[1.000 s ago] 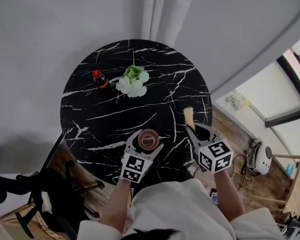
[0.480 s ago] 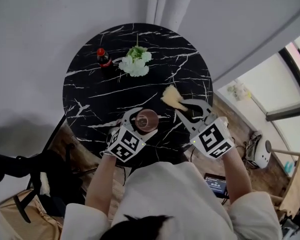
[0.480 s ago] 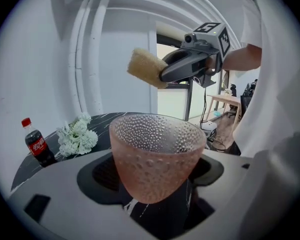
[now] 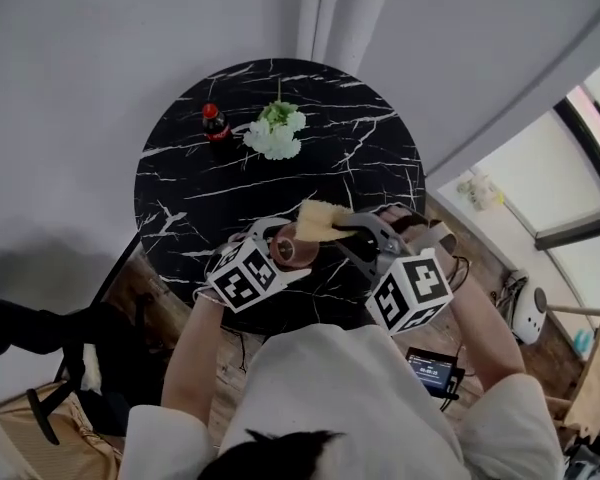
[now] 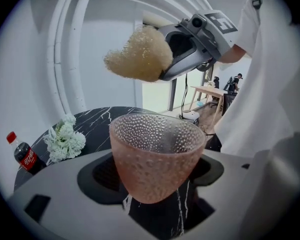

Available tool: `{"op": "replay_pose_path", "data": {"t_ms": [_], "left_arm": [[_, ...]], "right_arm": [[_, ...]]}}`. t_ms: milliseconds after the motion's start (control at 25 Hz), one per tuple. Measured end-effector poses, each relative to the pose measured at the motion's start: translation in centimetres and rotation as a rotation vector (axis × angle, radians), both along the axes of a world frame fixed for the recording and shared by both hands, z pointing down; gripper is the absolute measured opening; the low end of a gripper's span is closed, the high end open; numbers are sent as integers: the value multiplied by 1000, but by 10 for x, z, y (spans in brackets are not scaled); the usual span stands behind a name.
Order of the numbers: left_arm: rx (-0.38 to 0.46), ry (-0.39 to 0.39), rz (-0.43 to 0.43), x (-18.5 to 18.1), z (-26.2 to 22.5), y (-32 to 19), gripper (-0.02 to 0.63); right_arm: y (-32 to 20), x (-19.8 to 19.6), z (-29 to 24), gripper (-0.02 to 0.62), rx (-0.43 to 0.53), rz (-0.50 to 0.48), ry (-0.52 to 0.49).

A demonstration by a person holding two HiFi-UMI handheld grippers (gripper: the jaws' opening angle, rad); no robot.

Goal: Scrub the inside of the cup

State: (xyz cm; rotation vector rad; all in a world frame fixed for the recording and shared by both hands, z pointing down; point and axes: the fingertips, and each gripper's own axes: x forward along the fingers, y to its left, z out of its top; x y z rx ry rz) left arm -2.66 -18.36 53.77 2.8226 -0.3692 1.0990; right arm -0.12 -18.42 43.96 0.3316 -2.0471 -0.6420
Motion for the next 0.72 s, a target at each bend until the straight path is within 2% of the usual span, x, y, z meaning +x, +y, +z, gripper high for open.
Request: {"op": "replay_pose_path", "data": {"t_ms": [240, 400, 560, 720], "left_arm": [[-105, -60, 103, -2, 0, 10, 379], [-155, -108, 177, -3, 0, 19, 379], [-176, -117, 210, 0, -3, 23, 379], [-189, -160, 264, 1, 3, 34, 379]], "right_arm": [[12, -6, 20, 61, 150, -183, 267], [22, -7, 30, 61, 170, -250, 359], [29, -9, 41, 60, 177, -317, 440], [33, -20, 50, 61, 173, -350, 476]]}}
